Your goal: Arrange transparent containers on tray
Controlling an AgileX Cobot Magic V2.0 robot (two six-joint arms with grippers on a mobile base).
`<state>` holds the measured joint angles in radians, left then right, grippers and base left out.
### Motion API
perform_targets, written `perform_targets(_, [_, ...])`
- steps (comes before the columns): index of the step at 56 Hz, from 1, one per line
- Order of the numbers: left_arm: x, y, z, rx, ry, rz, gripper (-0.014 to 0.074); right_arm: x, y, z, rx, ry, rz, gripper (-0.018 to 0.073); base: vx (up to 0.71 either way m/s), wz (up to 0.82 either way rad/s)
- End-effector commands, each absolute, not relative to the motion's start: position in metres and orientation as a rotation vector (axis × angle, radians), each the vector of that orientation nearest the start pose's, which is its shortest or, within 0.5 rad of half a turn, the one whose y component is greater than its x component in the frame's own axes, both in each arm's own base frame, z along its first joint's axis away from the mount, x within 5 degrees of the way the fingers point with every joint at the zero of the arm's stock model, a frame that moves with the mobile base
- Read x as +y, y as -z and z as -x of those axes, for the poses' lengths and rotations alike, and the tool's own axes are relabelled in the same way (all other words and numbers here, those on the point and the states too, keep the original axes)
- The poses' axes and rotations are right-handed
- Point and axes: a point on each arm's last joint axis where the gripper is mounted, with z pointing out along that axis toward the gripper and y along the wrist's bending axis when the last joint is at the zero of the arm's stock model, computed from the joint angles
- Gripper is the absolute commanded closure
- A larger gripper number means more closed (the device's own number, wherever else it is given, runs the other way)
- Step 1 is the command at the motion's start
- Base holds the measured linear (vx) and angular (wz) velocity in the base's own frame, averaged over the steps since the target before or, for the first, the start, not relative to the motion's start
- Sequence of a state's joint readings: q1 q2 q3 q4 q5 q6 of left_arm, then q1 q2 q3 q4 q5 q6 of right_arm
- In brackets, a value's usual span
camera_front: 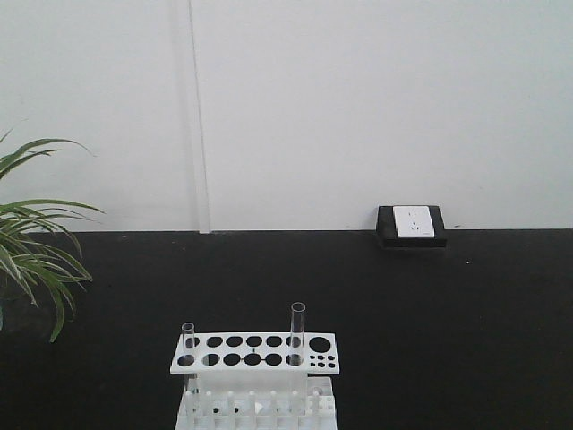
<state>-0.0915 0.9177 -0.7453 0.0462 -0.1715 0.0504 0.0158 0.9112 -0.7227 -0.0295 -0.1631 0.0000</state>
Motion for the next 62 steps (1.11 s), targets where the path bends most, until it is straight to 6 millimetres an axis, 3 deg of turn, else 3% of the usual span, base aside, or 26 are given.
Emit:
perform_targets(1, [-0.019, -0.399, -0.199, 1.358, 0.01, -0.13, 0.0384, 0.003, -0.395, -0.195, 1.37, 0.013, 0.037, 0.0306, 0.0, 0.0])
perform_targets(13, [-0.019, -0.398, -0.2, 1.364, 0.011, -0.13, 0.015, 0.003, -0.395, -0.195, 1.369, 0.012, 0.036, -0.0069, 0.0, 0.0])
perform_targets(18, [-0.019, -0.398, -0.2, 1.362, 0.011, -0.129, 0.0076, 0.003, -0.395, -0.195, 1.365, 0.012, 0.036, -0.0173, 0.0, 0.0])
perform_targets(25, [-0.019, -0.399, -0.2, 1.358, 0.011, -0.129, 0.0024, 0.003, -0.396, -0.195, 1.359, 0.013, 0.037, -0.0168, 0.0, 0.0])
perform_targets(41, [-0.02, -0.398, -0.2, 1.323, 0.072, -0.086, 0.0048, 0.004, -0.393, -0.197, 1.291, -0.057, -0.003, -0.0097, 0.0, 0.0])
perform_targets(47, [-0.021, -0.38, -0.201, 1.343, 0.081, -0.093, 0.0067, 0.009, -0.378, -0.194, 1.237, -0.079, 0.053, -0.0052, 0.0, 0.0])
perform_targets(62, [-0.051, -0.302, -0.195, 1.472, 0.175, -0.297, 0.0116, 0.038, -0.339, -0.185, 1.209, -0.268, 0.349, 0.0023, 0.0, 0.0])
